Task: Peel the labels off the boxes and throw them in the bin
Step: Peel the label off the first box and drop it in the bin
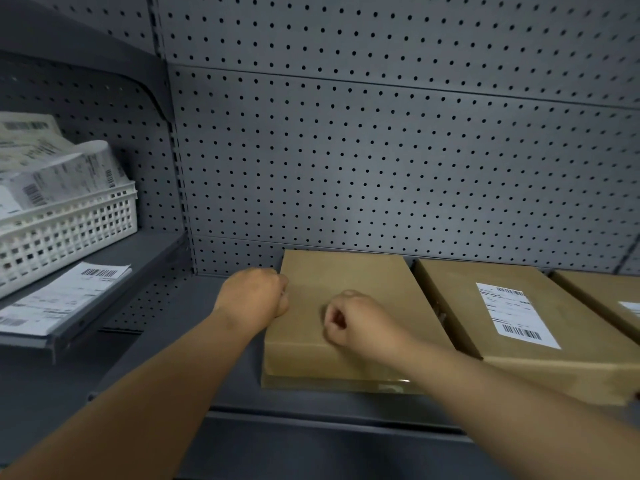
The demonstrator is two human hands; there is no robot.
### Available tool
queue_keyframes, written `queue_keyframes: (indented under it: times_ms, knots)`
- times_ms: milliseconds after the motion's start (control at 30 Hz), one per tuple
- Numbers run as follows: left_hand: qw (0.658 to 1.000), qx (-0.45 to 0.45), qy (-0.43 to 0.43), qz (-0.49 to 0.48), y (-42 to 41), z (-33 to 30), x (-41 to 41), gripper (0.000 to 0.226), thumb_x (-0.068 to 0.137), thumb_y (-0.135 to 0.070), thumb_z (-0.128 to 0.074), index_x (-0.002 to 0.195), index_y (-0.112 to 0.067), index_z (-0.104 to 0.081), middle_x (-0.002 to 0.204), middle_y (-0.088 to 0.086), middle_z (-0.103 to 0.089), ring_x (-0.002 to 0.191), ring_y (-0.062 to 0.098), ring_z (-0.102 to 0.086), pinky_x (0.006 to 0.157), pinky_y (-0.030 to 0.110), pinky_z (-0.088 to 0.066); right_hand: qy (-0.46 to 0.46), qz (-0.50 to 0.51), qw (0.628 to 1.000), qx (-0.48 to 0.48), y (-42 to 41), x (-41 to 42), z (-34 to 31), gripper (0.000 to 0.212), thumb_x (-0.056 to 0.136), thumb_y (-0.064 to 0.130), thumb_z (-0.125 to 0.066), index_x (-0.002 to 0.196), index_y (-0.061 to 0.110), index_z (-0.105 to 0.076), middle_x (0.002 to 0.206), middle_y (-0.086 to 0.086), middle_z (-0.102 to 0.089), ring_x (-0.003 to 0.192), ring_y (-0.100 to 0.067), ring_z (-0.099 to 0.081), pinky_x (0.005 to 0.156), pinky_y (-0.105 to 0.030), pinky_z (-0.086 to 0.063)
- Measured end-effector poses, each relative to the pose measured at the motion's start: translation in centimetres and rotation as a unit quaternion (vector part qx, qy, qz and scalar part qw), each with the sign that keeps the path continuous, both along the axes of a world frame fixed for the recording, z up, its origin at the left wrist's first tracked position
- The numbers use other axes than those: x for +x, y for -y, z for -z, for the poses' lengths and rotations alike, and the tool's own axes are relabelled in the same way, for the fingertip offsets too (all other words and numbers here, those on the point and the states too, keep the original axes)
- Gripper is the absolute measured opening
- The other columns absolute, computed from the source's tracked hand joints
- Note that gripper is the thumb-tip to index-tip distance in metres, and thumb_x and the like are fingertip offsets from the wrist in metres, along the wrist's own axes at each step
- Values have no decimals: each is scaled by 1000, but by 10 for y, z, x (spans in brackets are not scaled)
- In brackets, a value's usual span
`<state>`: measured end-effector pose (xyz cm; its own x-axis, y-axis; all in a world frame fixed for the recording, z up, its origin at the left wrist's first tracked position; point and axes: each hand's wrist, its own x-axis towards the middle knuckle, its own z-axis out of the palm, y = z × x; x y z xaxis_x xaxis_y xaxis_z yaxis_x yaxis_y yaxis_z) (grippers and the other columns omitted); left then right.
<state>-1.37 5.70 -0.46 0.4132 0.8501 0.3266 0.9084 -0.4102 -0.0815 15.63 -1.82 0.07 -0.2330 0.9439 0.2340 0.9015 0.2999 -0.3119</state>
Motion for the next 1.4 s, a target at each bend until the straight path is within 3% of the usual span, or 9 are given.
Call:
queue_keyframes:
  times_ms: [67,267,433,633,833,967,1100,1233,1400]
  knots:
    - [1000,2,1,-1,1,0,0,27,90,-27,-43,104,-16,-65,105,3,-66,92,24,-62,70,33,-51,-4,-8,1000,-11,0,0,0,13,83,12,-57,87,7,-68,87,2,-51,81,-15,-53,70,-14,-35]
    - [1000,6,1,1,0,2,0,27,90,-24,-43,105,-16,-65,107,3,-66,94,24,-61,72,33,-50,16,142,989,-26,-26,38,-15,23,89,10,-48,84,-4,-65,102,-21,-67,101,-30,-57,87,-34,-45]
    - [1000,12,16,7,-2,5,-2,25,88,-24,-45,101,-17,-65,103,2,-66,90,23,-61,68,32,-49,19,5,999,-28,-22,-19,-1,19,83,11,-54,88,0,-69,96,-17,-66,93,-24,-56,82,-29,-41]
    - [1000,15,14,11,-4,8,-2,28,90,-24,-41,101,-15,-66,102,3,-66,90,23,-61,70,32,-49,16,136,990,-40,-54,7,-14,27,90,11,-44,86,-5,-66,95,-22,-65,92,-30,-60,87,-32,-48]
    - [999,28,9,18,-3,8,-3,26,89,-25,-43,99,-15,-65,100,3,-66,88,24,-62,65,31,-45,25,-5,997,-69,-31,-26,-6,18,85,13,-56,93,3,-68,101,-15,-66,94,-26,-59,83,-29,-44]
    - [1000,27,0,13,-1,6,-2,28,91,-22,-40,97,-13,-66,99,3,-66,86,23,-61,64,30,-45,42,151,987,-42,-53,8,-12,21,90,8,-45,86,2,-64,94,-20,-62,91,-30,-59,88,-31,-49]
    - [1000,20,15,8,0,4,-5,30,90,-26,-40,97,-16,-67,99,1,-66,86,21,-63,66,29,-47,73,238,969,1,-54,32,-17,25,85,1,-43,62,10,-46,69,-5,-47,68,-23,-49,55,-22,-38]
    - [997,47,54,10,6,-8,-3,26,89,-27,-42,97,-16,-64,94,3,-67,80,23,-63,61,30,-48,5,243,968,57,-48,38,-24,16,85,9,-47,90,6,-62,97,-10,-59,90,-27,-58,80,-34,-51]
    - [989,94,105,55,16,-37,17,23,90,-27,-42,101,-15,-57,88,4,-66,71,23,-59,56,29,-47,-23,248,966,67,-35,50,-32,21,86,10,-48,97,3,-63,108,-13,-63,100,-28,-58,85,-38,-52]
